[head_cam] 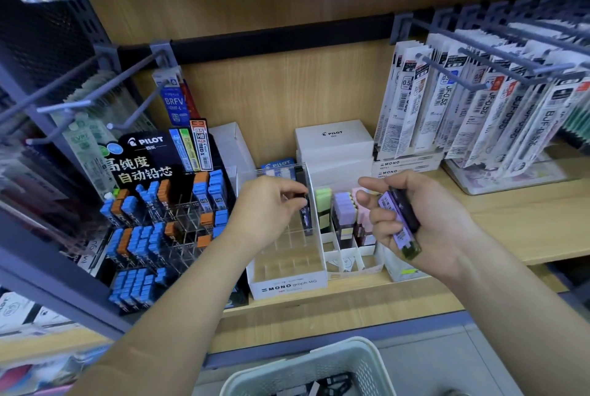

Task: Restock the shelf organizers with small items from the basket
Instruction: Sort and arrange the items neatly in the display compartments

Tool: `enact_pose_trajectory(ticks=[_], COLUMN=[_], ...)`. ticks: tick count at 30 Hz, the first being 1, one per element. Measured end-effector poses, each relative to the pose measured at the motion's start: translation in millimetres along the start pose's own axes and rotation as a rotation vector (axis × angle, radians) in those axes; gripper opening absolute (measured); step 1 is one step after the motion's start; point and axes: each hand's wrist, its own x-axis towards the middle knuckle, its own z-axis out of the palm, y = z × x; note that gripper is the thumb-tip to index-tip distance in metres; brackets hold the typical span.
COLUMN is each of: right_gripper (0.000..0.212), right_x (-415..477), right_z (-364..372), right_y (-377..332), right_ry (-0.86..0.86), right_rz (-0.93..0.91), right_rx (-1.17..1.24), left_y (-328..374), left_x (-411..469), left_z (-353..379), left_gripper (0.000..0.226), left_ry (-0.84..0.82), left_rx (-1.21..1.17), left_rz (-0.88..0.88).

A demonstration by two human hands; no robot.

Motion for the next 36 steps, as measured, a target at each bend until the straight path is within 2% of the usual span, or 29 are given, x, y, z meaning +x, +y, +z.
enact_pose_trajectory(ticks=[9,14,19,21,22,24,25,28,30,32,36], right_gripper=[0.039,0.038,0.035,0.034,0.035,0.039,0.044,0.067,0.076,0.072,0.044], right_x=[0.0,0.0,-3.4,-6.5,-8.1,-11.1,-11.9,-11.7,-10.5,-10.9,-15.0], right_z=[0.3,2.5,6.3,6.8,6.9,7.9,8.9,11.8,12.3,10.8,4.1], right_y=[3.3,8.2,11.2,10.5,10.1,9.9,10.4,13.4,15.9,15.7,5.0], right_ry=[-0.04,-0.07,-0.121,-0.15,-0.173,-0.238,-0.272,-0.33,-0.321,-0.314,-0.282], right_rz=[0.01,0.041,0.049,0.052,0.054,0.046,0.037,-0.006,-0.035,-0.043,-0.092], right_rx=[-0.04,-0.051,-0.056,-0.054,-0.058,-0.107,-0.153,-0.321,-0.389,-0.4,-0.441], left_y=[-15.2,-13.8,-7.7,6.9,17.9,41.1,50.9,66.3,65.8,63.0,52.1], left_x=[-3.0,-2.8,-4.1,-5.3,-6.9,-12.5,-16.6,-30.7,-33.2,-32.1,-25.7], left_z=[18.1,21.0,15.2,8.1,3.7,-5.8,-9.3,-9.3,-7.9,-11.9,-22.5], left_gripper=[0.017,0.017,0.009,0.006,0.011,0.016,0.016,0.013,0.01,0.011,0.011], left_ry=[-0.004,0.028,0.033,0.071,0.06,-0.058,-0.137,-0.335,-0.372,-0.372,-0.247], left_rx=[0.071,0.179,0.224,0.067,-0.11,-0.458,-0.526,-0.581,-0.632,-0.679,-0.667], left_rz=[0.046,0.169,0.162,0.104,0.052,-0.026,-0.02,0.035,0.024,-0.01,-0.058])
